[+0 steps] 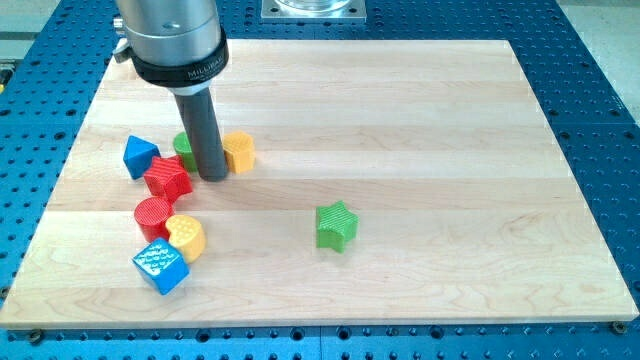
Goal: Push the green circle and blue triangle diagonal to each other
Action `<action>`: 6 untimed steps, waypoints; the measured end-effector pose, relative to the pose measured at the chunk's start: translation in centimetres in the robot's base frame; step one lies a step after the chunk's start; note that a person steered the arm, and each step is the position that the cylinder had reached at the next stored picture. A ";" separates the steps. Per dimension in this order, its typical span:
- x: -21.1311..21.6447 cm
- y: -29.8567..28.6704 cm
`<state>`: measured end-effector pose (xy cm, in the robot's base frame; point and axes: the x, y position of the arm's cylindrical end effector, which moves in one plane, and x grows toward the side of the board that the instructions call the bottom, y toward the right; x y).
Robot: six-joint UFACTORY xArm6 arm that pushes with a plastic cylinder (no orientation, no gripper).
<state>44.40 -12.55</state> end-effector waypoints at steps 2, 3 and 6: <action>2.2 -3.8; 2.0 -3.5; -2.0 -7.7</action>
